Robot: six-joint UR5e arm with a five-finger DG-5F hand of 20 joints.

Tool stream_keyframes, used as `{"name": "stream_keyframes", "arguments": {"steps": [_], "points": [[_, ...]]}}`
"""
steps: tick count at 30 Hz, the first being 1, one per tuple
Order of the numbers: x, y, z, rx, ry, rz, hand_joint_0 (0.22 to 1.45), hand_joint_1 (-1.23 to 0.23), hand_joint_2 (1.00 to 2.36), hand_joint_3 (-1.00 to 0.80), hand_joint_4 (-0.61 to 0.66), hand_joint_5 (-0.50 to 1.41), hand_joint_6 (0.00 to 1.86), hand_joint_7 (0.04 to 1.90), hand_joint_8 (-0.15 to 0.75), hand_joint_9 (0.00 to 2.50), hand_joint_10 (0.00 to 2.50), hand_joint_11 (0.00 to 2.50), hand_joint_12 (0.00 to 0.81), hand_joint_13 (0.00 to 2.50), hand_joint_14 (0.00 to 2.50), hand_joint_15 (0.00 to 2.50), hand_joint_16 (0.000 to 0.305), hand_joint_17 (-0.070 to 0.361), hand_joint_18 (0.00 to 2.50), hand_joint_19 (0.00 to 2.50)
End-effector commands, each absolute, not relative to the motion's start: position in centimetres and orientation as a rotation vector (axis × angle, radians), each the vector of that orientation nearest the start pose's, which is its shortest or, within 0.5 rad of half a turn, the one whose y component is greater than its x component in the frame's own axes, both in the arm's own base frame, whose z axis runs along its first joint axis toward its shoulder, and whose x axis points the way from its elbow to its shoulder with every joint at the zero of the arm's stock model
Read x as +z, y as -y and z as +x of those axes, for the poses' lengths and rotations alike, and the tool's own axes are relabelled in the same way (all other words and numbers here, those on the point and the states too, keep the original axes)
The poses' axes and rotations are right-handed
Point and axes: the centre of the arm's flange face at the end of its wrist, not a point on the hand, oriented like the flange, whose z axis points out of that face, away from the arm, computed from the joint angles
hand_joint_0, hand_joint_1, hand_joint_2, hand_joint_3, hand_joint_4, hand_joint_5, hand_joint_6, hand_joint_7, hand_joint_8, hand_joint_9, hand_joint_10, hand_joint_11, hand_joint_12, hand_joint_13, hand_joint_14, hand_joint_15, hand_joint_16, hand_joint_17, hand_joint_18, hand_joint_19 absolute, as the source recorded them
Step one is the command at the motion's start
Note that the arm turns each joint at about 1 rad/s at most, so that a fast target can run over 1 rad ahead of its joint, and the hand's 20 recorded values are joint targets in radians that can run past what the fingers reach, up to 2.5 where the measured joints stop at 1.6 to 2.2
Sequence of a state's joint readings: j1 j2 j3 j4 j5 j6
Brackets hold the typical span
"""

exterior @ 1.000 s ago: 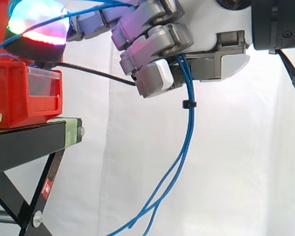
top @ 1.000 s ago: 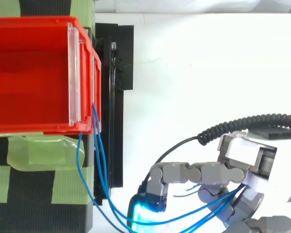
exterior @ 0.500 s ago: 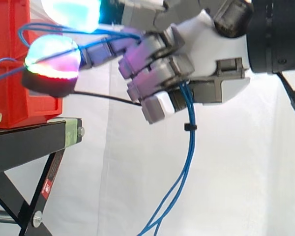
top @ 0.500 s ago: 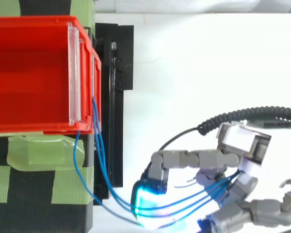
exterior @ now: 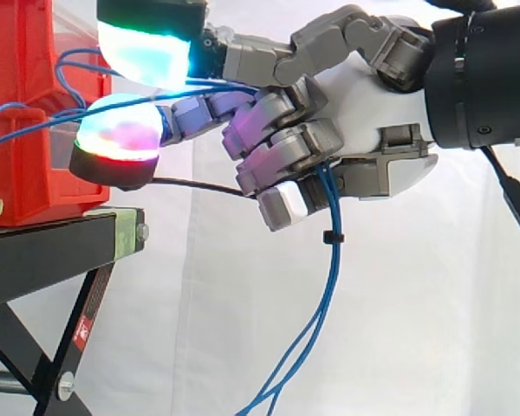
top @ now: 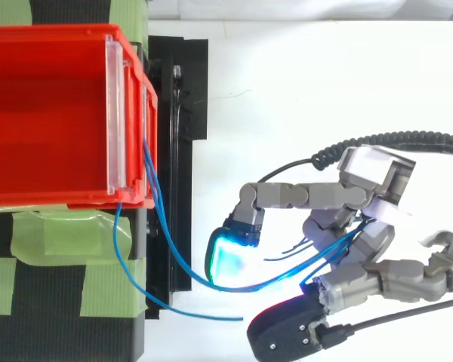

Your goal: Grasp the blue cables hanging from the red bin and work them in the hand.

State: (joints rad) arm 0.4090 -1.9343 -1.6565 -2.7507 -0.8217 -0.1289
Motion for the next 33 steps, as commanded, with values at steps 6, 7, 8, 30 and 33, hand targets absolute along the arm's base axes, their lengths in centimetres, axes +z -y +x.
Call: {"name": "stream_keyframes", "arguments": {"steps": [6, 7, 8, 30, 33], "points": [[29.3, -3.7, 60.9, 0.817, -1.059, 1.285, 0.83, -0.65, 1.01, -0.78, 0.25, 0.46, 0.0, 1.4, 0.535, 1.78, 2.5, 2.5, 0.712, 2.02, 2.5, 1.97, 0.237, 0.178, 2.5, 0.65], [29.8, -3.6, 61.2, 0.824, -1.049, 1.285, 0.83, -0.65, 1.01, -0.79, 0.25, 0.46, 0.0, 1.4, 0.535, 1.78, 2.5, 2.5, 0.712, 2.02, 2.5, 1.97, 0.237, 0.178, 2.5, 0.65], [30.1, -3.5, 61.4, 0.827, -1.041, 1.284, 0.83, -0.64, 1.01, -0.78, 0.25, 0.46, 0.0, 1.4, 0.535, 1.78, 2.5, 2.5, 0.712, 2.02, 2.5, 1.97, 0.237, 0.178, 2.5, 0.65], [34.5, -2.5, 61.0, 0.81, -1.064, 1.291, 0.83, -0.62, 1.01, -0.86, 0.25, 0.46, 0.0, 1.42, 0.535, 1.78, 2.5, 2.5, 0.712, 2.02, 2.5, 1.97, 0.237, 0.178, 2.5, 0.65], [35.2, -2.3, 61.3, 0.814, -1.049, 1.29, 0.83, -0.62, 1.01, -0.84, 0.26, 0.46, 0.0, 1.42, 0.535, 1.78, 2.5, 2.5, 0.712, 2.02, 2.5, 1.97, 0.237, 0.178, 2.5, 0.65]]}}
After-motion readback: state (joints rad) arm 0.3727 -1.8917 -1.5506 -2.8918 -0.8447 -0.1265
